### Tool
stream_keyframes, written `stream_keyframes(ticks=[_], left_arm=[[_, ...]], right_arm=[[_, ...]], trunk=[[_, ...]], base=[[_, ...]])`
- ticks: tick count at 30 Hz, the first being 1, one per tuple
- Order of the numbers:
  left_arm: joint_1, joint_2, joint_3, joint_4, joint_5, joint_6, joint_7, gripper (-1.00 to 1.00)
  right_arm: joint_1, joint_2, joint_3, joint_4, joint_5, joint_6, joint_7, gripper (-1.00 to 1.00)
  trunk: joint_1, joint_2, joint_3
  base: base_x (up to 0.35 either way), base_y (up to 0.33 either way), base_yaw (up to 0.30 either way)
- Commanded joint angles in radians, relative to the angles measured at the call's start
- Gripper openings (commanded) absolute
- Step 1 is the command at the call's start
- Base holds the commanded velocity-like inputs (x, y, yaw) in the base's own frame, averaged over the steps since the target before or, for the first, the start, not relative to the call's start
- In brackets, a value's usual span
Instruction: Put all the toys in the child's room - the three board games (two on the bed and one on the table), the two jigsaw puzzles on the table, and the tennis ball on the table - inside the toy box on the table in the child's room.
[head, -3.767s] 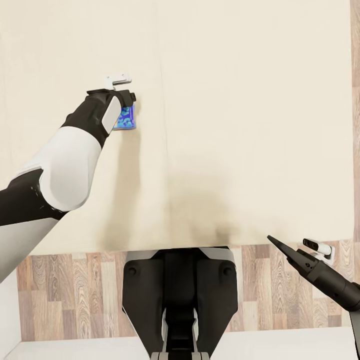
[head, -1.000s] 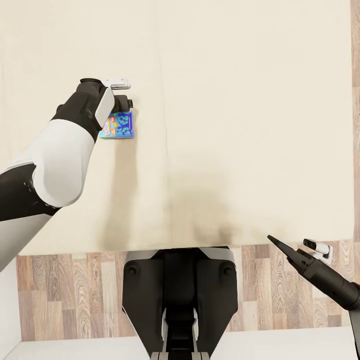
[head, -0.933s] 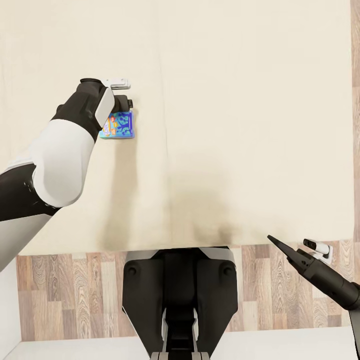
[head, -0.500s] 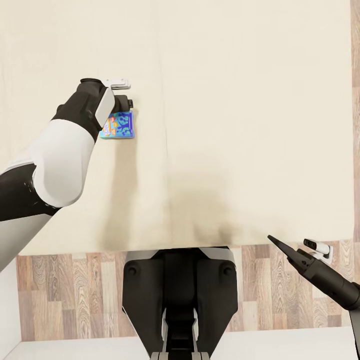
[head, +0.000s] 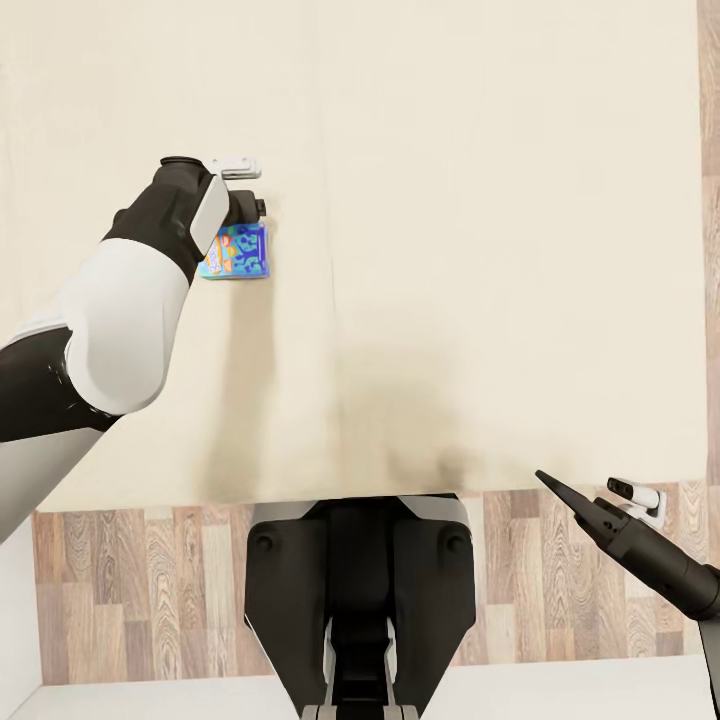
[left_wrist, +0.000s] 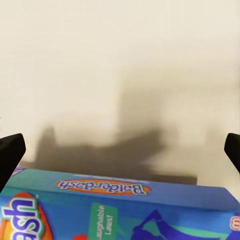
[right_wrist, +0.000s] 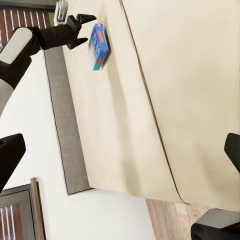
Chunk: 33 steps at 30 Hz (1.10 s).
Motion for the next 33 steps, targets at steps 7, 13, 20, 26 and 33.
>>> stream_keyframes(ticks=[7,13,20,26,33], left_arm=[[0.000,-0.001,0.008,-0.001,-0.010,0.023,-0.001,1.00],[0.000,-0.003,0.007,-0.001,-0.009,0.032,-0.001,1.00],[-0.001,-0.003,0.005,0.001,-0.010,0.035,-0.001,1.00],[-0.001,-0.003,0.005,0.003,-0.010,0.045,-0.001,1.00],[-0.001,-0.003,0.004,0.008,-0.010,0.084,-0.001,1.00]], right_arm=[[0.000,0.000,0.000,0.000,-0.003,0.008,0.002,1.00],[0.000,0.000,0.000,0.000,-0.003,0.008,0.002,1.00],[0.000,0.000,0.000,0.001,-0.003,0.008,0.002,1.00],[0.000,0.000,0.000,0.001,-0.003,0.008,0.001,1.00],[0.000,0.000,0.000,0.001,-0.003,0.008,0.000,1.00]], trunk=[[0.001,-0.002,-0.001],[0.001,-0.002,0.002],[0.001,-0.002,0.005],[0.001,-0.002,0.005],[0.001,-0.002,0.005]], base=[[0.000,0.000,0.000],[0.000,0.000,0.000],[0.000,0.000,0.000],[0.000,0.000,0.000],[0.000,0.000,0.000]])
